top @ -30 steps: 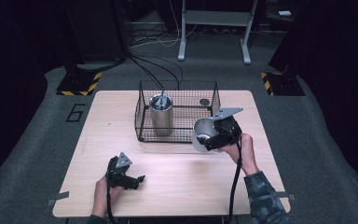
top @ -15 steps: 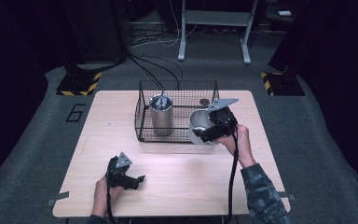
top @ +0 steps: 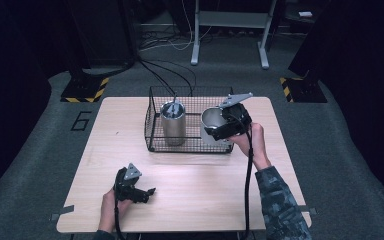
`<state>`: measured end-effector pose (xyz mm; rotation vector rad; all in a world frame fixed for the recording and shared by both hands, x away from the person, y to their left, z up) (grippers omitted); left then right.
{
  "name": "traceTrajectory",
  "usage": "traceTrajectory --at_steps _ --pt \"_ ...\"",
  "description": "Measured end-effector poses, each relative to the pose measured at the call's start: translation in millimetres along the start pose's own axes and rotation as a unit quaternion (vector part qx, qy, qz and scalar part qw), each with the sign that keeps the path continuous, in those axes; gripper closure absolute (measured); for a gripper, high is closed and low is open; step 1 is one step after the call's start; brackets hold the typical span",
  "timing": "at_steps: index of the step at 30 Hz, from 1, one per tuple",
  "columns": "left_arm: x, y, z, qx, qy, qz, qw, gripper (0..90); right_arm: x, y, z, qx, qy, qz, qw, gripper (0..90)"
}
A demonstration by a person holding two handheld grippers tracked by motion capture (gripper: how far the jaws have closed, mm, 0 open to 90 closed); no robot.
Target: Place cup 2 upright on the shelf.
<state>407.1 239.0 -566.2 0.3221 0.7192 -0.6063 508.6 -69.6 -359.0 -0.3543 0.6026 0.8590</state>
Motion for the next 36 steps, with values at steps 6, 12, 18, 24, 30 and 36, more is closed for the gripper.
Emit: traceTrajectory --at_steps 6,12,18,24,30,36 --pt "0.0 0.0 0.0 0.000 0.000 0.000 1.0000 0.4 2.4 -5.3 6.8 -0.001 0.001 -0.005 1.0000 5.9" --pt "-0.1 0.1 -0.1 0.002 0.001 0.000 1.0000 0.4 5.4 -10.7 12.8 -0.005 0.002 -0.013 0.9999 5.9" --pt "-0.1 0.1 -0.1 0.002 0.001 0.000 1.0000 0.4 8.4 -16.0 21.0 -0.005 -0.001 -0.012 0.9999 5.9" --pt "-0.1 0.1 -0.1 0.002 0.001 0.000 1.0000 0.4 13.4 -17.1 29.0 -0.006 0.003 -0.013 0.9999 5.9" --pt "-0.1 -0.1 -0.1 0.001 0.001 -0.001 1.0000 0.4 19.8 -21.3 31.2 -0.003 0.006 -0.013 0.9999 5.9" --pt "-0.2 -0.1 -0.1 0.001 0.001 -0.001 1.0000 0.4 26.2 -26.8 32.5 0.003 0.011 -0.016 0.9998 5.9"
Point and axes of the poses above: each handheld gripper's, and its own axes: x roughly forward along the jaws, z roughly out of its top, y roughly to its left, the point moved 5 cm from there along x, roughly forward along the jaws, and after that the axes turned 4 degrees about z, right-handed, at the moved point
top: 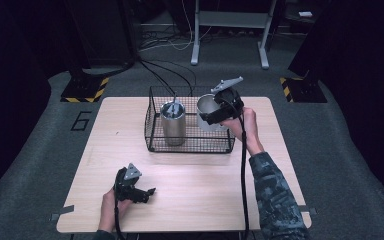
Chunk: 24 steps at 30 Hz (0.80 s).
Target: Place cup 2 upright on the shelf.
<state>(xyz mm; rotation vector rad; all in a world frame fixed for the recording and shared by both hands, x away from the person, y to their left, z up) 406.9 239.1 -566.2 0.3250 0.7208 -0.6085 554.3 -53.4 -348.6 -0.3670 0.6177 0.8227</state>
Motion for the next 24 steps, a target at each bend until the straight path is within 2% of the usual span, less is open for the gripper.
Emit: traceTrajectory --at_steps 1,3,8,9,10,17,18,24 --pt "0.0 0.0 0.0 0.000 0.000 0.000 1.0000 0.4 2.1 -2.2 0.4 -0.007 -0.003 -0.002 1.0000 5.9" --pt "0.0 0.0 0.0 0.000 0.000 0.000 1.0000 0.4 3.9 -3.5 0.0 0.002 0.005 0.000 1.0000 5.9" --pt "0.0 -0.4 -0.1 -0.002 0.000 -0.001 1.0000 0.4 13.3 -11.0 -0.1 0.007 0.007 -0.002 1.0000 5.9" --pt "0.0 -0.4 0.0 -0.002 0.000 -0.001 1.0000 0.4 14.1 -10.6 -0.8 0.018 0.012 -0.003 0.9998 5.9" --pt "0.0 -0.4 -0.1 -0.002 0.000 -0.001 1.0000 0.4 17.7 -13.3 -0.8 0.010 0.012 -0.003 0.9999 5.9" --pt "0.0 -0.4 0.0 -0.002 0.000 -0.002 1.0000 0.4 29.6 -18.8 -4.8 0.024 0.026 -0.007 0.9994 5.9" --pt "0.0 -0.4 -0.1 -0.002 0.000 -0.002 1.0000 0.4 31.3 -20.3 -4.8 0.018 0.025 -0.007 0.9995 5.9" --pt "0.2 -0.6 0.0 -0.002 -0.002 -0.001 1.0000 0.5 40.1 -23.0 -8.0 0.034 0.037 -0.012 0.9987 5.9"
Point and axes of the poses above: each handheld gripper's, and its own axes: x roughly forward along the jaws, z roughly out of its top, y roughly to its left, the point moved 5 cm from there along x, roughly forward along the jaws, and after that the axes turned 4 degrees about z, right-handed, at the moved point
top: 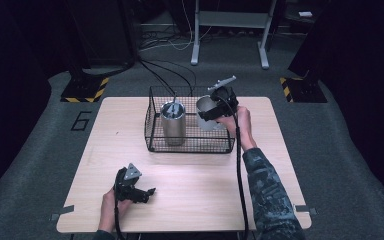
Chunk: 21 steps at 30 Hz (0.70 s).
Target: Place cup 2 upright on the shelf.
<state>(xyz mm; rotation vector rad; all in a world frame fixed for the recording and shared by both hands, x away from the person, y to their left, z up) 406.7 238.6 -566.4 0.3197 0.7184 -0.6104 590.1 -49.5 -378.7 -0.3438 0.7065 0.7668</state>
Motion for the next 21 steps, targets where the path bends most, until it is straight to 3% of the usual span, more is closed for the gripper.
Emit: traceTrajectory --at_steps 6,16,21 --pt "0.1 -0.5 -0.1 -0.003 -0.001 -0.001 1.0000 0.5 8.6 -1.8 -2.4 0.009 0.006 -0.005 0.9999 5.9" --pt "0.1 0.4 0.1 0.001 -0.001 0.002 1.0000 0.5 27.1 -2.7 -3.9 0.004 0.025 -0.005 0.9997 5.9" --pt "0.1 0.3 0.1 0.001 -0.001 0.002 1.0000 0.5 37.2 -4.0 -6.4 0.016 0.033 -0.004 0.9993 5.8"
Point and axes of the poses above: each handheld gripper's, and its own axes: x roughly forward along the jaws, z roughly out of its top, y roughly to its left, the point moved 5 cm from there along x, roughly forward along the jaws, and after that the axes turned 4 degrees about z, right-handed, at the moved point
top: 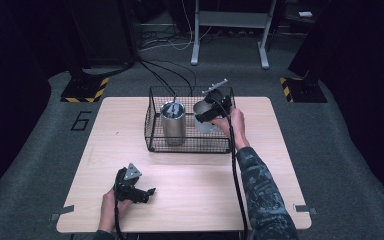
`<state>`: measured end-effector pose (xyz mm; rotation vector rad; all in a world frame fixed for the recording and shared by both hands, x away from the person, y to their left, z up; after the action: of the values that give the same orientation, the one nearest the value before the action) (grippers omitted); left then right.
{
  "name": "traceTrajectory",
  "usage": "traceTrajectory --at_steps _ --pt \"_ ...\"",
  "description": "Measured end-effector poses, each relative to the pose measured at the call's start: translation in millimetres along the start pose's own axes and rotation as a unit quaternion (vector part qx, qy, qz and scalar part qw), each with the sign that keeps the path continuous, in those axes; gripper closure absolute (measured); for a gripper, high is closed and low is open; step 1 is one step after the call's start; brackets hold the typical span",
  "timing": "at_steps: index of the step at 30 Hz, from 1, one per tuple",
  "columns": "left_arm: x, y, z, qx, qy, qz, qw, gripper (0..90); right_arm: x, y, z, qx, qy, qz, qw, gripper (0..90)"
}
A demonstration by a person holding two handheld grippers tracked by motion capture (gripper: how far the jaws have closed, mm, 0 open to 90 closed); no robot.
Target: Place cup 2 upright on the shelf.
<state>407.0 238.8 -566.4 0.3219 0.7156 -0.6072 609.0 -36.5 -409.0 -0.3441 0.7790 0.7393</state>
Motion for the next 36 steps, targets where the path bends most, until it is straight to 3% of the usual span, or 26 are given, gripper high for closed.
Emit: traceTrajectory --at_steps 4,10,29,36 --pt "0.0 0.1 0.0 0.000 0.000 0.000 1.0000 0.5 6.7 -2.1 -2.2 0.006 0.007 0.003 0.9999 5.8" --pt "0.0 0.1 0.0 0.000 0.000 0.000 1.0000 0.5 15.2 -4.2 -4.1 0.035 0.005 -0.001 0.9994 5.8" --pt "0.0 -0.2 -0.1 -0.001 0.000 -0.001 1.0000 0.5 37.6 -3.9 -9.5 0.031 0.036 0.006 0.9989 5.8" --pt "-0.1 -0.6 -0.1 -0.002 0.000 -0.003 1.0000 0.5 42.3 -1.1 -10.9 0.041 0.046 0.011 0.9980 5.8"
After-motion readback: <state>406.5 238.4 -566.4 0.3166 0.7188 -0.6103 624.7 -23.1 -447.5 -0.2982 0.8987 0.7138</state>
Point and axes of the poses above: each handheld gripper's, and its own axes: x roughly forward along the jaws, z roughly out of its top, y roughly to its left, the point moved 5 cm from there along x, roughly forward along the jaws, and after that the axes turned 4 degrees about z, right-handed, at the moved point
